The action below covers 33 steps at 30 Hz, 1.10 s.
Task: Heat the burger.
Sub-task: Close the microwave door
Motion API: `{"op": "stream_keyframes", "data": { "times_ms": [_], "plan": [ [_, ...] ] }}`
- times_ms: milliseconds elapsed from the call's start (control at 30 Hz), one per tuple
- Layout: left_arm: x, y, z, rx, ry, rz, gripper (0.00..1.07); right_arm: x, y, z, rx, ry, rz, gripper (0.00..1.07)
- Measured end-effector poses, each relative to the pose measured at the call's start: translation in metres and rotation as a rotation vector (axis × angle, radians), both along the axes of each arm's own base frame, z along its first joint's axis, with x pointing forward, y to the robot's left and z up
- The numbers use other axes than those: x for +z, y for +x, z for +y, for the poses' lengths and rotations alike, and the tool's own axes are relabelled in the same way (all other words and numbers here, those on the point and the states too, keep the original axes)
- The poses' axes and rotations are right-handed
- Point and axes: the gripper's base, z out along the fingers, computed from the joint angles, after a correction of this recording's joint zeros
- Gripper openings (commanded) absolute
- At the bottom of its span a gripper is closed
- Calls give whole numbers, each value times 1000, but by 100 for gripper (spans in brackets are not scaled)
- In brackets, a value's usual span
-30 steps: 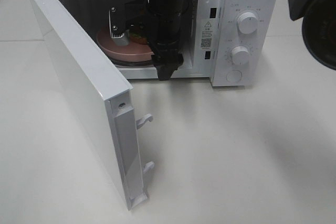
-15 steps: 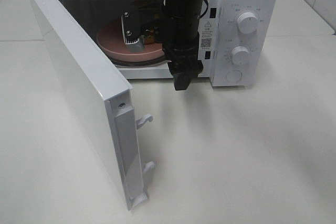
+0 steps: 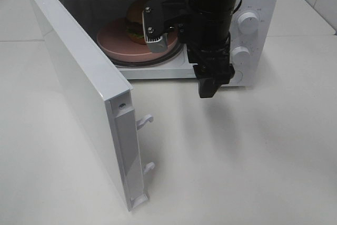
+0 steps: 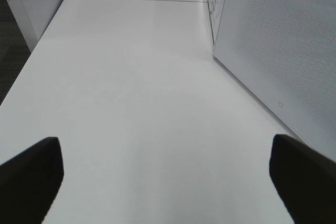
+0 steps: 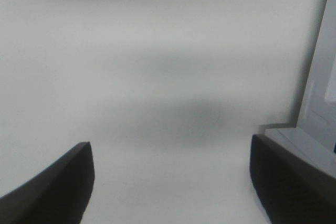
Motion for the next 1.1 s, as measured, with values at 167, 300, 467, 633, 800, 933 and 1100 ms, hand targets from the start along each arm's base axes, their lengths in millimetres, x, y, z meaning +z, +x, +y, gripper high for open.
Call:
{"op": "stream_keyframes", "data": {
  "times_ms": [167,300,467,633,800,933,1100],
  "plan": [
    [0,0,0,0,0,0,102,8,-15,-12,-40,1,2,79],
    [0,0,0,0,0,0,102,14,-28,-22,-83,4,3,79],
    [0,0,0,0,0,0,102,22,-45,-36,-144,21,-12,80],
    [0,0,0,0,0,0,102,28,-59,-49,-248,96,-56,91],
    [0,0,0,0,0,0,102,30,-76,-72,-347,146,-42,99],
    [0,0,0,0,0,0,102,31,-83,-91,-449,157,-38,99],
    [0,0,0,0,0,0,102,31,-91,-134,-808,184,-31,99]
  ]
}}
